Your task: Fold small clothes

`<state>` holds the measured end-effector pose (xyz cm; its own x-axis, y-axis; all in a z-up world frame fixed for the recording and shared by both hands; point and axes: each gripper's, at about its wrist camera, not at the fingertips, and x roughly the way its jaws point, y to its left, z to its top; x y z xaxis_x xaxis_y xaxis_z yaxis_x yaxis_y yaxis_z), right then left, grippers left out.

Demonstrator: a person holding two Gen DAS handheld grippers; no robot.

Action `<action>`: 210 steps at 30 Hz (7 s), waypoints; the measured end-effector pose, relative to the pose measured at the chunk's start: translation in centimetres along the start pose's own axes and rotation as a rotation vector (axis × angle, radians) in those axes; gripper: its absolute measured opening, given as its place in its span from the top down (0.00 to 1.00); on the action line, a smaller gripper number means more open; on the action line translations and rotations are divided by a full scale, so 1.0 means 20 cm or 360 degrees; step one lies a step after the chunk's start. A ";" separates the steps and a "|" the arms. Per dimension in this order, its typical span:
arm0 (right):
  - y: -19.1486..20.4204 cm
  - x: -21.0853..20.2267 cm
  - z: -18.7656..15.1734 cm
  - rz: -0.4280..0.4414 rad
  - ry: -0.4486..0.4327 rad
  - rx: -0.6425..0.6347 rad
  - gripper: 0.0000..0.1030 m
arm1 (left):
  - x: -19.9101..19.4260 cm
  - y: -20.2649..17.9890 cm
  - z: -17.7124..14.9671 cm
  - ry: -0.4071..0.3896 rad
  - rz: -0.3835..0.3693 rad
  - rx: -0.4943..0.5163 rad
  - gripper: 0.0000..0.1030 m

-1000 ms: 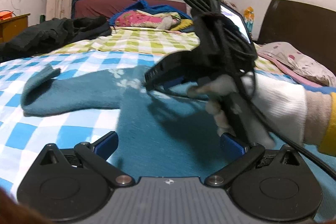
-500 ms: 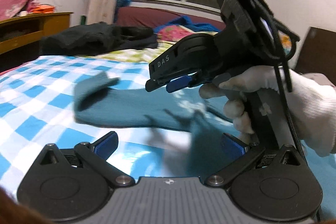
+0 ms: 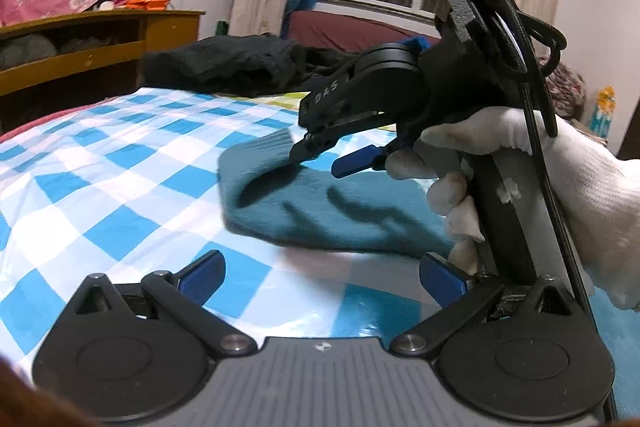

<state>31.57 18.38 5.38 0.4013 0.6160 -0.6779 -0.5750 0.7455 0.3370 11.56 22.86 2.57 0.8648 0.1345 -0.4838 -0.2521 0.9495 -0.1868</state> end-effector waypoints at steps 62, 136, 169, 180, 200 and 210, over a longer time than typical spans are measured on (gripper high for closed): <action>-0.92 -0.90 -0.10 -0.0410 -0.0439 0.0355 0.89 | 0.01 -0.35 -0.10 -0.0026 -0.0047 0.0302 0.00; -1.18 -1.53 -1.01 -0.0708 -0.0297 0.0540 0.73 | 0.00 -0.62 -0.06 0.0214 -0.0092 0.0586 0.00; -0.81 -1.94 -1.76 -0.0862 -0.0268 0.0560 0.66 | -0.56 -0.46 -0.51 0.0339 -0.0145 0.0578 0.00; -0.78 -1.96 -1.81 -0.0886 -0.0286 0.0563 0.66 | -0.58 -0.47 -0.53 0.0338 -0.0175 0.0606 0.00; -0.74 -1.96 -1.85 -0.0919 -0.0282 0.0550 0.61 | -0.57 -0.48 -0.55 0.0367 -0.0219 0.0621 0.00; -0.72 -2.00 -1.86 -0.0918 -0.0339 0.0570 0.55 | -0.57 -0.49 -0.56 0.0380 -0.0262 0.0613 0.00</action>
<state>-2.78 -26.48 3.36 0.7226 0.1070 -0.6829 0.0262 0.9830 0.1817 -0.73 8.84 0.40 0.7443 -0.0523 -0.6658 0.0980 0.9947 0.0314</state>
